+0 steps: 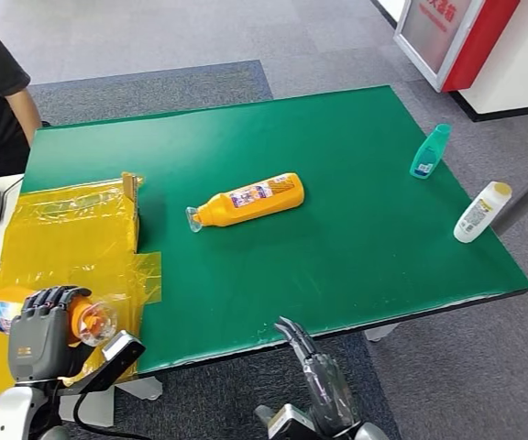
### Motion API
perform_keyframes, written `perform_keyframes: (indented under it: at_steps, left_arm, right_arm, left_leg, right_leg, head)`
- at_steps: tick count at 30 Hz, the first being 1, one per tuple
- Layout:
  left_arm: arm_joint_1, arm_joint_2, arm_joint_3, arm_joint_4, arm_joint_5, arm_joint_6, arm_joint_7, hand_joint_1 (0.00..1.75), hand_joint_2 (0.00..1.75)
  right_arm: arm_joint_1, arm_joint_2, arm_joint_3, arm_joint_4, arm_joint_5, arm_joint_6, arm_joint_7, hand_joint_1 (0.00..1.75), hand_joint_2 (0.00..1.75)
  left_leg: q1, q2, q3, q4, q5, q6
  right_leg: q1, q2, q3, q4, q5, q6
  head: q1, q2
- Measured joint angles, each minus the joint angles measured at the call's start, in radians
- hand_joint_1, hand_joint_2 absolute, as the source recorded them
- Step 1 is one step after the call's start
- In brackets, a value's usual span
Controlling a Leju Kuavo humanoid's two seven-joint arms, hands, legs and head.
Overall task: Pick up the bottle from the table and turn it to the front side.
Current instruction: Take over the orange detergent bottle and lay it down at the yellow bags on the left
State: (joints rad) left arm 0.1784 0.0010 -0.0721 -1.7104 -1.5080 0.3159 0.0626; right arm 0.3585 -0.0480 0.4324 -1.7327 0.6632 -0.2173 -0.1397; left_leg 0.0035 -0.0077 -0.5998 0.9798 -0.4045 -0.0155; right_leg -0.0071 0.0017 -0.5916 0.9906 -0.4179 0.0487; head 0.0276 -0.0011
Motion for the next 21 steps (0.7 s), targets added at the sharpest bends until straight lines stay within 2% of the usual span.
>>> perform_keyframes:
  at_steps: [11,17,21]
  left_arm:
    - [-0.003,-0.002,0.0,0.021,-0.018,-0.02,0.018,1.75,1.75]
    - [-0.049,-0.011,-0.006,0.04,-0.055,-0.084,0.071,1.75,1.75]
    - [-0.046,-0.002,0.012,0.045,-0.042,-0.105,0.103,1.75,1.75]
  right_arm:
    - [0.03,-0.003,-0.035,-0.027,-0.017,0.013,-0.008,0.0,1.75]
    - [0.053,-0.021,-0.125,-0.036,-0.048,0.121,-0.113,0.0,1.75]
    - [0.035,0.005,-0.129,-0.035,-0.004,0.171,-0.107,0.0,1.75]
  left_leg:
    - [0.0,0.0,0.0,0.0,0.0,0.0]
    - [0.0,0.0,0.0,0.0,0.0,0.0]
    - [0.001,0.0,0.0,0.0,0.001,-0.001]
  right_leg:
    - [0.0,0.0,0.0,0.0,0.0,0.0]
    - [0.0,0.0,0.0,0.0,0.0,0.0]
    - [0.001,0.001,0.001,0.0,0.001,0.0]
  head:
    - [0.0,0.0]
    - [0.0,0.0]
    - [0.0,0.0]
